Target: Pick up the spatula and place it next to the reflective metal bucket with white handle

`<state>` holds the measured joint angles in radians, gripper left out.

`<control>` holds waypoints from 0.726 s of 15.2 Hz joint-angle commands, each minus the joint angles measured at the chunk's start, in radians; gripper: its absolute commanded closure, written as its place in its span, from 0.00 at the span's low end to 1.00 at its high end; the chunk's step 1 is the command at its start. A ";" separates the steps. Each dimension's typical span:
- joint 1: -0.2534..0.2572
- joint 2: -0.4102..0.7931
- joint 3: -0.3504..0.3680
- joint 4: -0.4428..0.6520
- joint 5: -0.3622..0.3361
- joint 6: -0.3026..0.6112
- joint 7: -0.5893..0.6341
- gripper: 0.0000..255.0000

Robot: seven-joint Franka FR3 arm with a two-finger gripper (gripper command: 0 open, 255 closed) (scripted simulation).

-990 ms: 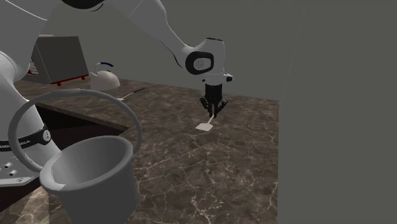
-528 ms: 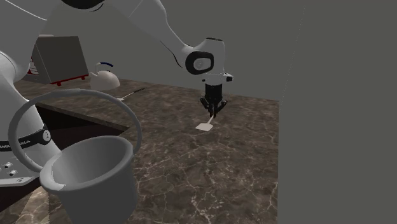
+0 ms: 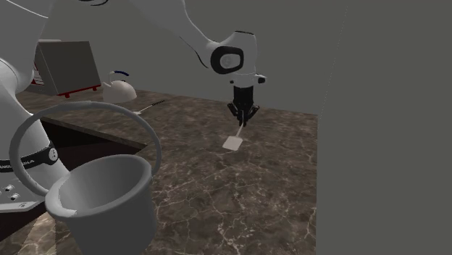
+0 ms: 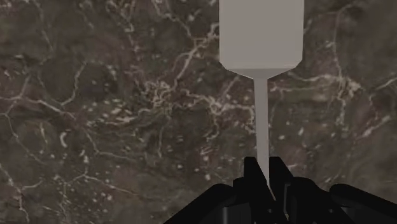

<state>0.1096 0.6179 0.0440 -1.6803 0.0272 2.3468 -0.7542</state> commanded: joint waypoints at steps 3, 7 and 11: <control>-0.001 -0.031 0.000 0.009 0.000 -0.040 0.001 1.00; -0.001 -0.061 0.001 0.017 0.001 -0.079 0.002 1.00; -0.002 -0.089 0.001 0.030 0.001 -0.119 0.003 1.00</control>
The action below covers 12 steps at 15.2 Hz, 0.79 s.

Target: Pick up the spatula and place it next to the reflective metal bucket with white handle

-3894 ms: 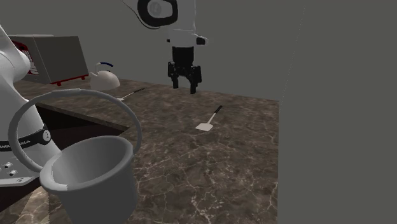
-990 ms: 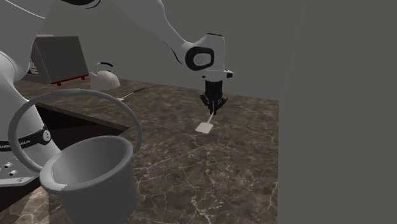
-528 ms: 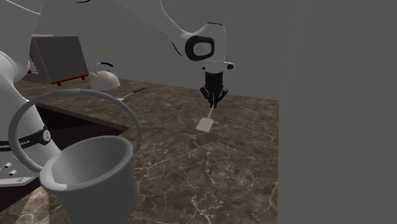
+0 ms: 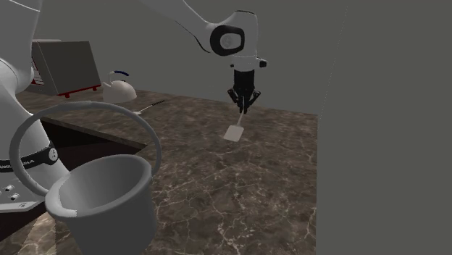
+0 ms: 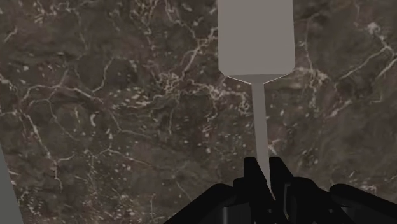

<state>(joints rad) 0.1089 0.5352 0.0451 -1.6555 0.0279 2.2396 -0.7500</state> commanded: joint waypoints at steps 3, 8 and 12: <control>-0.001 -0.026 0.000 0.017 0.000 -0.043 0.000 1.00; -0.002 -0.056 0.000 0.041 0.000 -0.097 0.002 1.00; -0.002 -0.076 0.001 0.065 0.001 -0.141 0.003 1.00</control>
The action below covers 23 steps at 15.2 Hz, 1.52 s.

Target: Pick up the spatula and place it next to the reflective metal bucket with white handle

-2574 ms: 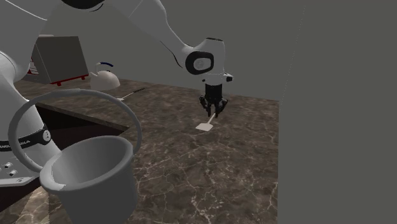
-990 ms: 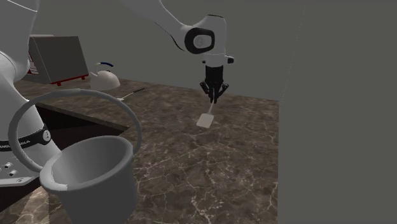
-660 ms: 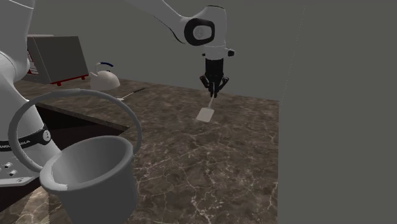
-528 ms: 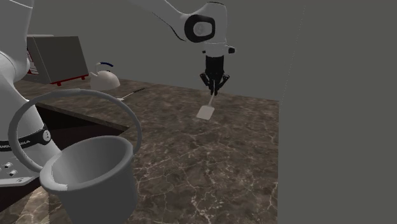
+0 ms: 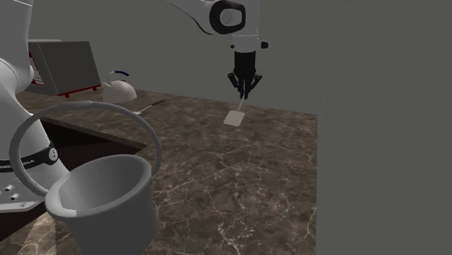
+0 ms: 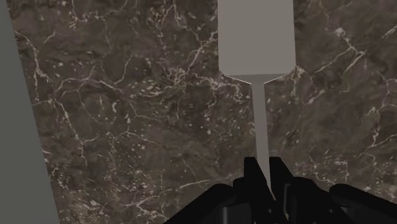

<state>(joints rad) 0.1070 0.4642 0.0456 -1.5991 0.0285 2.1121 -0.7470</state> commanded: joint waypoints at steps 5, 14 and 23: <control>0.000 -0.026 0.000 0.045 0.000 -0.071 0.002 1.00; 0.000 -0.052 0.001 0.127 0.000 -0.180 0.006 1.00; 0.000 -0.060 0.001 0.237 -0.001 -0.297 0.010 1.00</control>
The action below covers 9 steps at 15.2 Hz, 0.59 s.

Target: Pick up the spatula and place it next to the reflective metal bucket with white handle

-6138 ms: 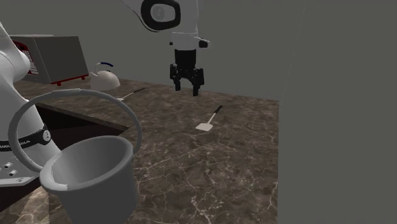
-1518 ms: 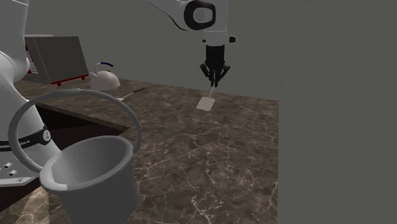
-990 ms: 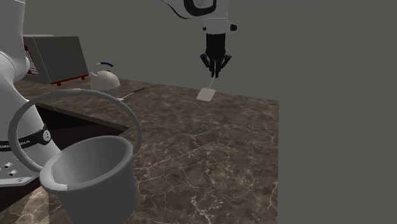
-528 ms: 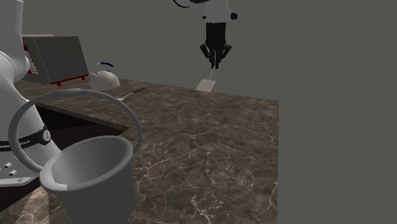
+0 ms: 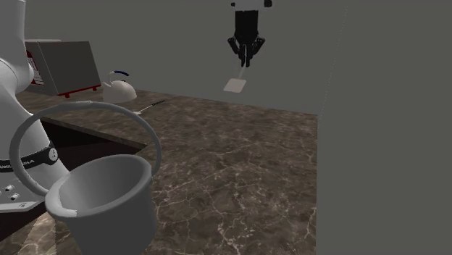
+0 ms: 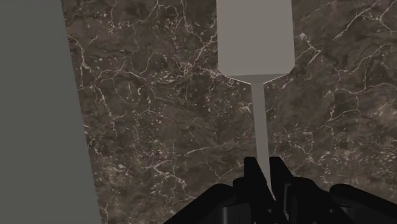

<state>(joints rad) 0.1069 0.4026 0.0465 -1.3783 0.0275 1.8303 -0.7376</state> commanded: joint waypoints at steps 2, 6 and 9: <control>0.000 0.003 0.000 0.045 0.000 -0.043 0.002 1.00; 0.001 0.009 0.000 0.109 -0.001 -0.100 0.004 1.00; 0.001 0.018 0.000 0.162 -0.002 -0.145 0.005 1.00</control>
<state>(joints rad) 0.1080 0.4151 0.0467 -1.2418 0.0260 1.7061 -0.7328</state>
